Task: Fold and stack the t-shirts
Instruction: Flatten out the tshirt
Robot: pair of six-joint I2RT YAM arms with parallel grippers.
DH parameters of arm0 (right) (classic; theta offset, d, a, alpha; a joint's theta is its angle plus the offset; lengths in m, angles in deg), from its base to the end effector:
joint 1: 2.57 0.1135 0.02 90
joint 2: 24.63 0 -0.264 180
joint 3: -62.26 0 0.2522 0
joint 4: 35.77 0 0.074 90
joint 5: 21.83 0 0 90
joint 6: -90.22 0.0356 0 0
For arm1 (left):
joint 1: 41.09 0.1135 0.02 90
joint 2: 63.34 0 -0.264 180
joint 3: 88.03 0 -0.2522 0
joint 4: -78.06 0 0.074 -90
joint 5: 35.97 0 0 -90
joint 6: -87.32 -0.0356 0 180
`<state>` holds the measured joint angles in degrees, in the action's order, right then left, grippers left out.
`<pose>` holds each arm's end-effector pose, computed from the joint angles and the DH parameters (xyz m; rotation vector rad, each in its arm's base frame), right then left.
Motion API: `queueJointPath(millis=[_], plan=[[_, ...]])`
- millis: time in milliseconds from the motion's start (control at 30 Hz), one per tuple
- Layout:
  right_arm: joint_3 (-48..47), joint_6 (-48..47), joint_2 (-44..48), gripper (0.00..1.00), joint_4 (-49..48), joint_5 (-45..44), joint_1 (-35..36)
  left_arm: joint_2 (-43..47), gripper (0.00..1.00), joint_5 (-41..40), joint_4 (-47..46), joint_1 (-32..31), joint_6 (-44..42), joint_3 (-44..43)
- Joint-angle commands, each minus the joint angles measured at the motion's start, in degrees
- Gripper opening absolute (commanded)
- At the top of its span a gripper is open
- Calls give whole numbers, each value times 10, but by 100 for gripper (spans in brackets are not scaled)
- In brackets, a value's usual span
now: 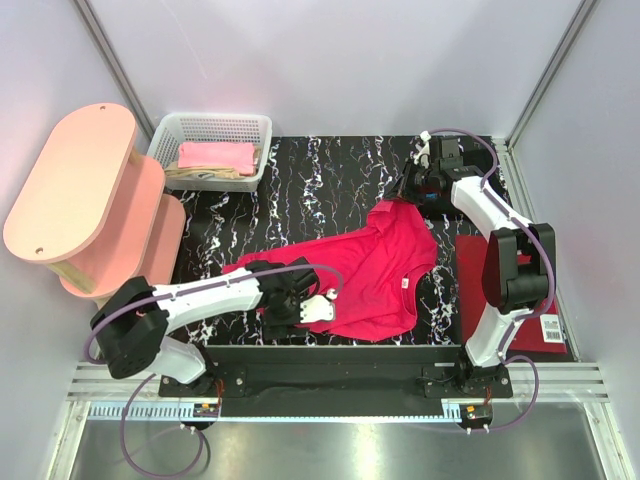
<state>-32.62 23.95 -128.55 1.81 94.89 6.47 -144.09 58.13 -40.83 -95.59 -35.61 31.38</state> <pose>0.3977 0.0795 0.2532 0.0826 2.4280 0.8224 0.1320 -0.1895 0.1789 2.0803 2.1639 -0.1484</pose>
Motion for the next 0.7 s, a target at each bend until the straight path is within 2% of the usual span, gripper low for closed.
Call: queueJointPath(millis=[0, 300, 400, 467, 567, 667], plan=[[-22, 2, 7, 0, -16, 18, 1, -22, 75, -1, -40, -1, 7, -1], [-17, 2, 21, 0, -17, 25, 1, -97, 72, -31, -92, 22, -8, 2], [-11, 0, 27, 0, -18, 25, 1, -109, 62, -30, -94, 47, -16, -11], [-8, 1, 29, 0, -18, 25, 0, -106, 49, -32, -92, 55, -21, -12], [-8, 0, 29, 0, -19, 27, 1, -91, 36, -35, -81, 62, -24, -16], [-10, 1, 28, 0, -20, 31, 1, -70, 33, -39, -64, 64, -26, -22]])
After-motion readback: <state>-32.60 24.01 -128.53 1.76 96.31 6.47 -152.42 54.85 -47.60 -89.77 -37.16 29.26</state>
